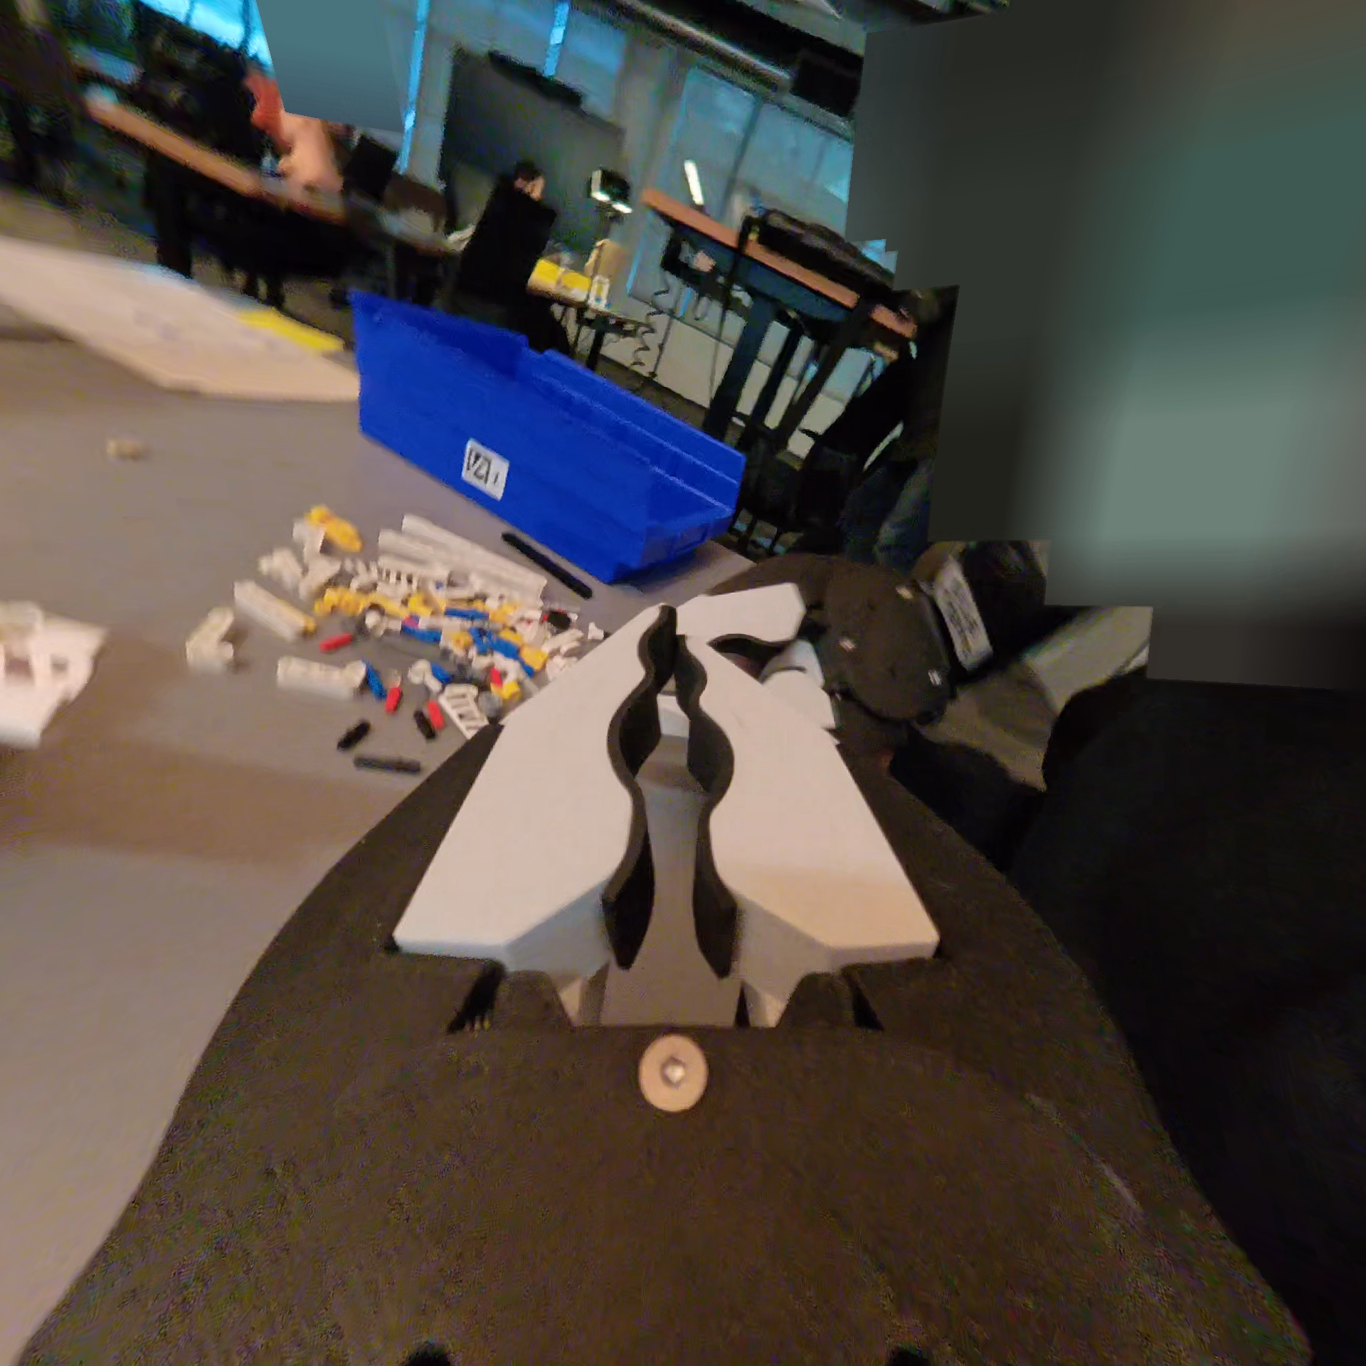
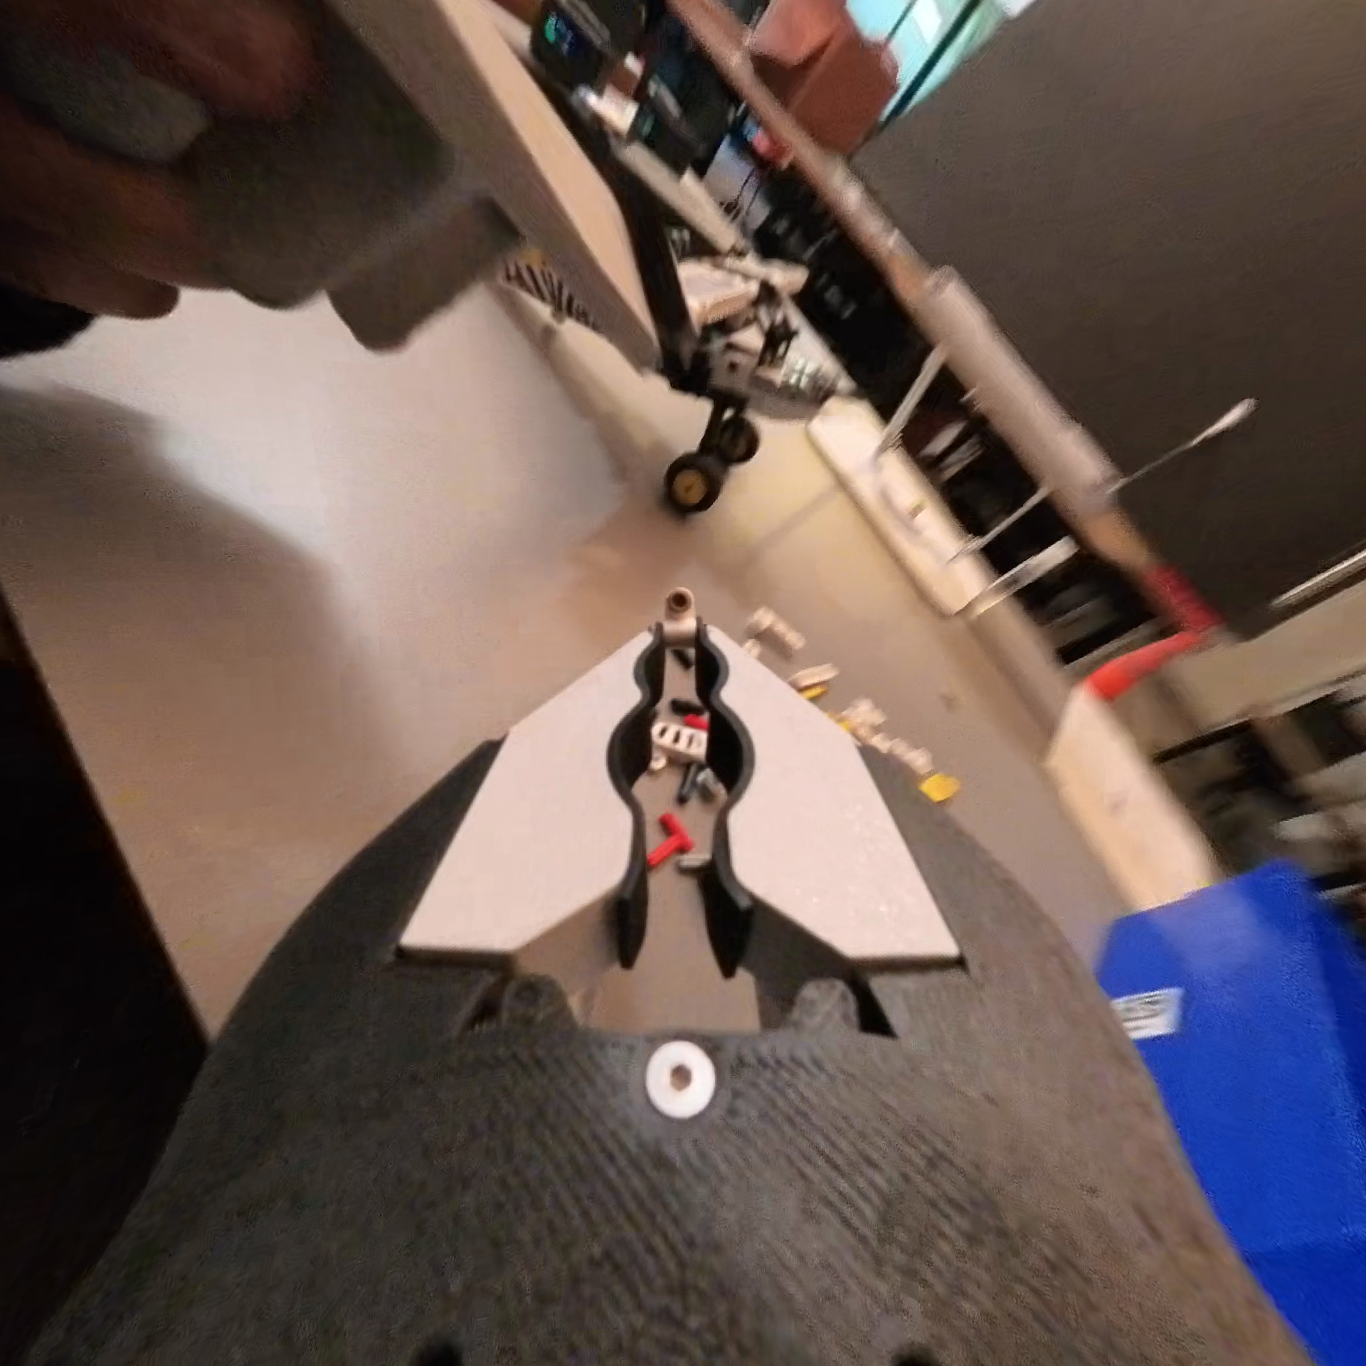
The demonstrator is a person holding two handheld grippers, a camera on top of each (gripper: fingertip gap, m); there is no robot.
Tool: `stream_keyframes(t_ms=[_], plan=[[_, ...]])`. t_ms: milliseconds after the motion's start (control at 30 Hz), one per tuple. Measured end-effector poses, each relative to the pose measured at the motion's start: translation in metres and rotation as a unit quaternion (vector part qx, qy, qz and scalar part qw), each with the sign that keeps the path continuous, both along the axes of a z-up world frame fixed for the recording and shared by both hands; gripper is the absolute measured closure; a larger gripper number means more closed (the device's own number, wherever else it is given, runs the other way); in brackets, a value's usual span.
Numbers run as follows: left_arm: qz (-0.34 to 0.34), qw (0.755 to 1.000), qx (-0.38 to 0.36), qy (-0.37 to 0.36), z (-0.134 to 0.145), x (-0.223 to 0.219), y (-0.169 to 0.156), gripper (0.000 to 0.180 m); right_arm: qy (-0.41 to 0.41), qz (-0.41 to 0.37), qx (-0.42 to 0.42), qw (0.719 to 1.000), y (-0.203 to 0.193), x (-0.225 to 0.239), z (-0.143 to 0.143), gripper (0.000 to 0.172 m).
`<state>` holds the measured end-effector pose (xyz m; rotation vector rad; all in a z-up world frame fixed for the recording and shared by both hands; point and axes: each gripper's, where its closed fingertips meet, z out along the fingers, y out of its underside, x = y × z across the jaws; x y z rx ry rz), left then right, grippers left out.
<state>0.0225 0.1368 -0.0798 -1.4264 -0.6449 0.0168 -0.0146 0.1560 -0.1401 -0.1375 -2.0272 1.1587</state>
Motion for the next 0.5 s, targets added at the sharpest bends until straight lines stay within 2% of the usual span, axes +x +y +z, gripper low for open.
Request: stream_keyframes(t_ms=[67, 133, 233, 367, 500], plan=[[0.001, 0.994, 0.049, -0.094, -0.014, -0.009, 0.000, 0.180, 0.085, -0.010, 0.022, 0.996, -0.002, 0.001, 0.006, 0.166], [-0.015, 0.976, 0.113, -0.187, -0.025, -0.012, 0.004, 0.179, 0.161, -0.027, 0.041, 0.986, -0.002, 0.000, 0.012, 0.166], [-0.040, 0.942, 0.176, -0.283, -0.038, -0.014, 0.011, 0.161, 0.217, -0.043, 0.076, 0.972, 0.000, -0.002, 0.014, 0.166], [-0.063, 0.924, 0.214, -0.312, -0.035, -0.012, 0.019, 0.149, 0.270, -0.044, 0.104, 0.956, -0.001, 0.002, 0.019, 0.166], [-0.068, 0.926, 0.203, -0.311, -0.034, -0.010, 0.027, 0.152, 0.308, -0.049, 0.141, 0.940, -0.003, 0.003, 0.017, 0.166]])
